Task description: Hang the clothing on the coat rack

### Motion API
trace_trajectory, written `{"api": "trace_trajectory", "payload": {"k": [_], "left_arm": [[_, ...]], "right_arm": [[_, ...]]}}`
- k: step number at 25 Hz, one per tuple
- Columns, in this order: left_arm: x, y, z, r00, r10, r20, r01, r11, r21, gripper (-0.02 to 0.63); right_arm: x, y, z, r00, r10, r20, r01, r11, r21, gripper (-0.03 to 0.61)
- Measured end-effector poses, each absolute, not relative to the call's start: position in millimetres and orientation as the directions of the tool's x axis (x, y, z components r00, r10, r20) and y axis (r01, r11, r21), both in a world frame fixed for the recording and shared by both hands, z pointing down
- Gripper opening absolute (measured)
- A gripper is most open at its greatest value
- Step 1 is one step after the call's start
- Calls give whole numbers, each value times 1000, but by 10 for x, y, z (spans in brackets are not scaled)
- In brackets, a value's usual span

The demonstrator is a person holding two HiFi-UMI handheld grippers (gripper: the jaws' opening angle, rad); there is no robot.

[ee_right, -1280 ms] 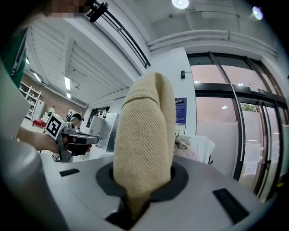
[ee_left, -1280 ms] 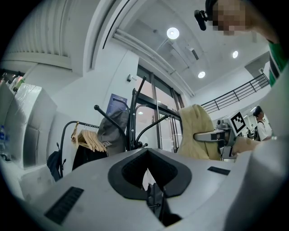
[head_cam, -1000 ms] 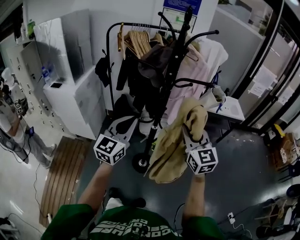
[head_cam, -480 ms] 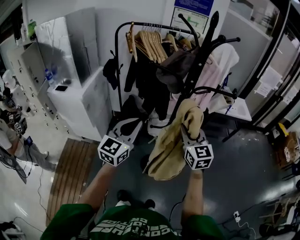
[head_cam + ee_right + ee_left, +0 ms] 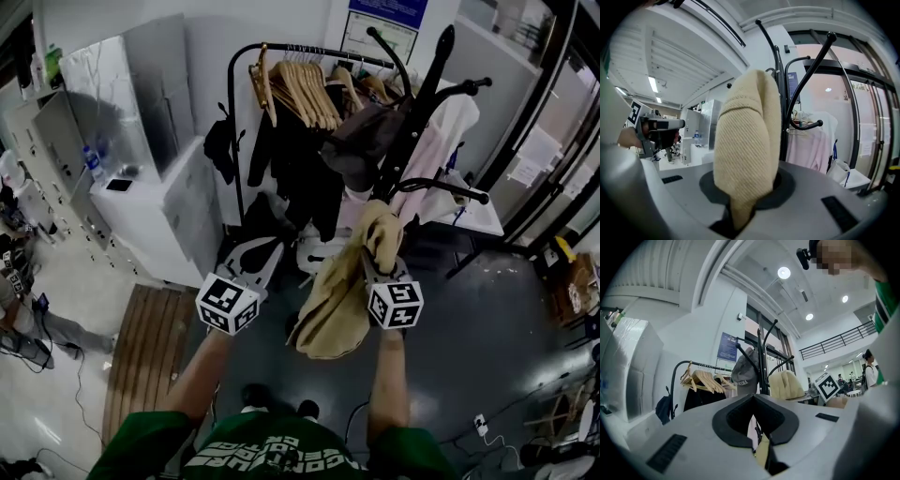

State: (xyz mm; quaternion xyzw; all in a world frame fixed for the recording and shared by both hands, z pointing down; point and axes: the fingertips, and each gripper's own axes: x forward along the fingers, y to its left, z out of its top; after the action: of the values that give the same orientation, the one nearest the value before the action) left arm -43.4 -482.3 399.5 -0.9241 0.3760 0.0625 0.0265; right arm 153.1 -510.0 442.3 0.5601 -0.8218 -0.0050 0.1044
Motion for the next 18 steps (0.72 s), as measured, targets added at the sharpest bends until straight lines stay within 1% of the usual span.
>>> {"api": "trace_trajectory", "payload": {"k": [9, 18], "left_arm": [[-395, -4903, 4021, 723, -677, -140, -682, -731, 16, 5], [-303, -4911, 4043, 723, -673, -153, -675, -736, 45, 5]], "right_arm": [[1604, -5283, 4710, -326, -918, 225, -934, 350, 75, 71], [1590, -5301, 4804, -345, -915, 208, -930, 363, 56, 72]]}}
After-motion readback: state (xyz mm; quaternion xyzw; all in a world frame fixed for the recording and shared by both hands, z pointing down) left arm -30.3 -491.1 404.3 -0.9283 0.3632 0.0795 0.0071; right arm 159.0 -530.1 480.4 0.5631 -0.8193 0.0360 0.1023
